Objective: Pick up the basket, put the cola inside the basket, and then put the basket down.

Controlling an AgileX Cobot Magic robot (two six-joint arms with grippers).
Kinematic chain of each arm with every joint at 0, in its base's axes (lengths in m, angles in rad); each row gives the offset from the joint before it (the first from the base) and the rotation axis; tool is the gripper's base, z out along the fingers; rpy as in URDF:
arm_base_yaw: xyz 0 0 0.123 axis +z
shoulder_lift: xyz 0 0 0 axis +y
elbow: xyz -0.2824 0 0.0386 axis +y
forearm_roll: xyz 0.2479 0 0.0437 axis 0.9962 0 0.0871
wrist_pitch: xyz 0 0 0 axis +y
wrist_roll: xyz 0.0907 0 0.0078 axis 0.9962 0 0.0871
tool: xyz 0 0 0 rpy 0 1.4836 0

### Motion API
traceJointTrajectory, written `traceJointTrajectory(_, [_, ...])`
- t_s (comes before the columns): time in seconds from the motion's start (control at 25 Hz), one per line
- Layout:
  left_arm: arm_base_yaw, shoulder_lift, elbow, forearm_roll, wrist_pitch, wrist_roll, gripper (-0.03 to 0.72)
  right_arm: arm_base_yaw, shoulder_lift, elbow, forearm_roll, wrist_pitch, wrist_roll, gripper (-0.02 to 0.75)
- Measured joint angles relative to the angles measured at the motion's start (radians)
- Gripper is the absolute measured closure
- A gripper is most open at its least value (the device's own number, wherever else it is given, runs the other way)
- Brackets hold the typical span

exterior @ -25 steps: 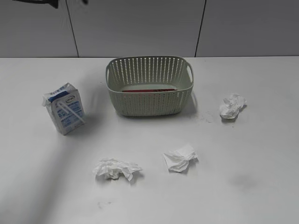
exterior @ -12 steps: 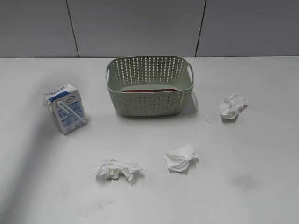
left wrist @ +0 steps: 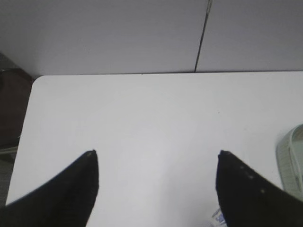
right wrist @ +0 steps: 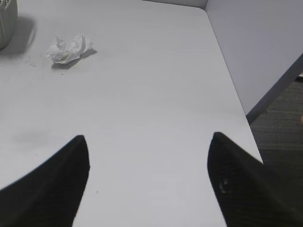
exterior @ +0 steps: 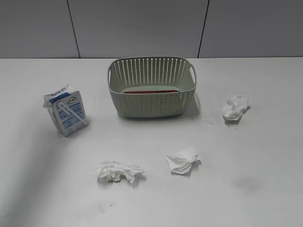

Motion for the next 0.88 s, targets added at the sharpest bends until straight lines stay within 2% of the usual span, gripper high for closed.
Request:
traceJointTrajectory(0.36, [0.003,-0.278,0.445,0.088,0.002,0.011,0.102,0.000,0.000,0.000,0.000,0.000,0.000,0.148])
traceJointTrajectory(0.6, [0.003,-0.509,0.767,0.085,-0.006,0.011,0.102,0.000,0.000,0.000,0.000,0.000,0.000,0.148])
traceJointTrajectory(0.88, [0.003,-0.791,1.126,0.049,-0.124,0.011,0.104,0.000,0.000,0.000,0.000,0.000,0.000,0.148])
